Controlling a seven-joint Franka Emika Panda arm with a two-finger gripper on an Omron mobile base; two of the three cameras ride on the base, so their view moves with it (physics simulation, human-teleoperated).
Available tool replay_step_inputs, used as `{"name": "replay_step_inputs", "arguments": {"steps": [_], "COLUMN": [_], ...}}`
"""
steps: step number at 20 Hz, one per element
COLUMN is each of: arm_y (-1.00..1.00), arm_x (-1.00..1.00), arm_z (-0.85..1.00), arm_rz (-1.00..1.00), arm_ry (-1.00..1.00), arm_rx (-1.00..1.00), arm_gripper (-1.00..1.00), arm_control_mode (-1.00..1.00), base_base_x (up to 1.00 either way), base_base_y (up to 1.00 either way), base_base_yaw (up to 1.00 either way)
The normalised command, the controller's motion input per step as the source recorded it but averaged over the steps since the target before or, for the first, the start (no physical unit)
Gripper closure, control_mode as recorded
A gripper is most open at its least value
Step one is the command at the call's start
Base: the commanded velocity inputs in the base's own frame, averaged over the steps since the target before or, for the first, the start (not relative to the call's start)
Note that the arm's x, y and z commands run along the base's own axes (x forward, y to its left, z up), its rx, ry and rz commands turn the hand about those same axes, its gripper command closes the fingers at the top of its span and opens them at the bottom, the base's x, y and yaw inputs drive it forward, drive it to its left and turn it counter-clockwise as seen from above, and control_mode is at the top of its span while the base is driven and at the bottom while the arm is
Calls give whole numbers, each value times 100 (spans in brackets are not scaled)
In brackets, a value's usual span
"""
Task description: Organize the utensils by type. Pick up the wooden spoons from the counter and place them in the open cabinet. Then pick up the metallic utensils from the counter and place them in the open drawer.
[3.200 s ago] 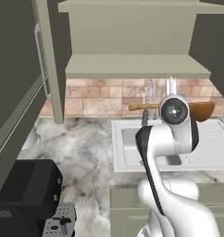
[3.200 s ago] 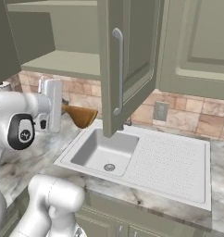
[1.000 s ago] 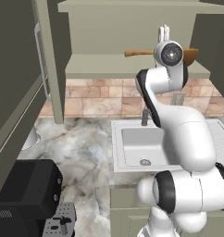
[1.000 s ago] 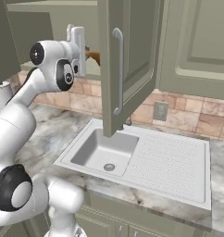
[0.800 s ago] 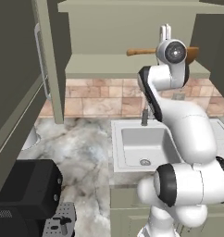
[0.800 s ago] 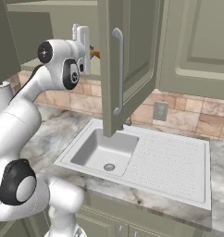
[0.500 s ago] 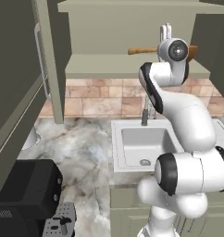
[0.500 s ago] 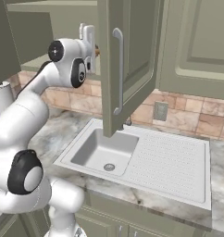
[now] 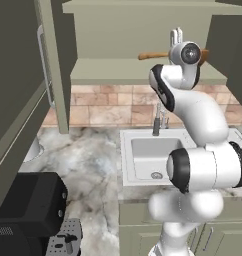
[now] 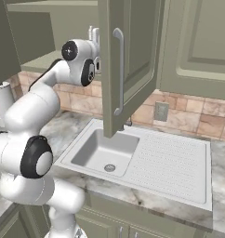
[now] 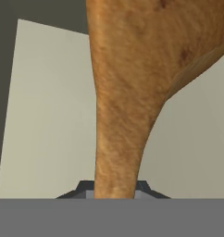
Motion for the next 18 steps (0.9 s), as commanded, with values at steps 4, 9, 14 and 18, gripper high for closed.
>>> {"name": "replay_step_inputs", "arguments": {"steps": [4, 9, 14, 18], "arm_y": [-8, -10, -21, -27], "arm_x": [36, 37, 39, 36], "arm_z": [-5, -7, -26, -36], "arm_rz": [0, 0, 0, 0], "arm_ry": [6, 2, 0, 0], "arm_rx": [0, 0, 0, 1], "arm_gripper": [100, 100, 100, 100], "arm_control_mode": [-100, -100, -100, -100], "base_base_x": [0, 0, 0, 0], "base_base_y": [0, 0, 0, 0], "base_base_yaw": [0, 0, 0, 0]}}
